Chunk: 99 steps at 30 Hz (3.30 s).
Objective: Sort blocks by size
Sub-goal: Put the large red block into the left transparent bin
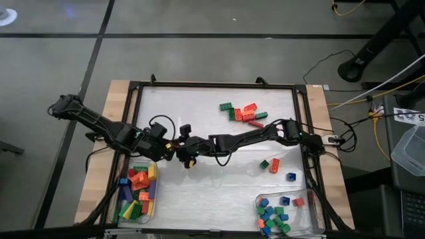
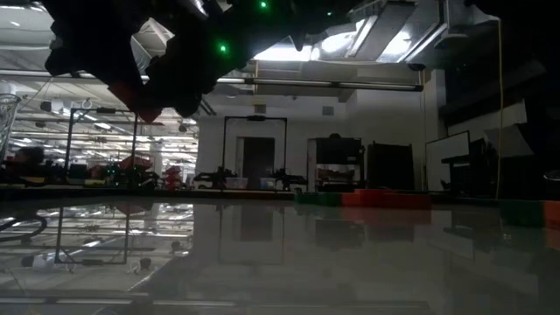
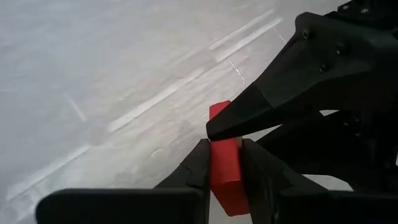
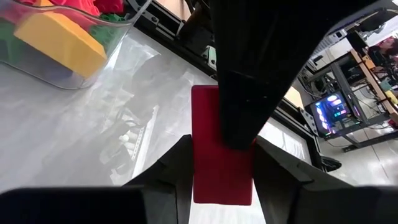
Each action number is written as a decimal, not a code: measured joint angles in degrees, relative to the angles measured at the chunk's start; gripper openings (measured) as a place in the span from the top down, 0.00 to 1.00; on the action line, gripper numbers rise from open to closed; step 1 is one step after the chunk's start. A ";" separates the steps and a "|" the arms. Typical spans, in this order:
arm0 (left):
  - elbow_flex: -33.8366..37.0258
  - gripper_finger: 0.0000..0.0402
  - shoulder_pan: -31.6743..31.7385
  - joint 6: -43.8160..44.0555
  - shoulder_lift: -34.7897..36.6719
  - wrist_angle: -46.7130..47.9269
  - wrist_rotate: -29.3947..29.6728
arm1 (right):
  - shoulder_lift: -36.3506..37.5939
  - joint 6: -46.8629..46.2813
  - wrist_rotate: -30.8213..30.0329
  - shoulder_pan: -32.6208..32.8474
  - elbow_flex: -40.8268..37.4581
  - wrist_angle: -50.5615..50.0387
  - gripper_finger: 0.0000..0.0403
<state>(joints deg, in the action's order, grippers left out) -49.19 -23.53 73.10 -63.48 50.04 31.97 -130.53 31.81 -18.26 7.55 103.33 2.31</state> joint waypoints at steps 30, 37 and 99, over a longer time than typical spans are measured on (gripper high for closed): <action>-0.77 0.89 -5.72 -7.93 12.48 3.39 -44.61 | 7.65 -10.71 -16.57 3.48 0.09 -30.89 0.39; -0.79 0.71 -12.52 2.84 11.65 5.16 -41.33 | 14.14 -27.20 -13.09 3.24 0.09 -59.50 0.39; -0.79 0.60 -13.55 -8.61 4.42 4.62 -30.61 | 35.01 -40.06 12.42 -23.74 -52.09 -43.29 0.67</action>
<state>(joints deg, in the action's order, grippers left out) -49.98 -37.08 64.49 -59.07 54.66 1.35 -95.52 -8.25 -5.84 -16.19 51.24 -40.98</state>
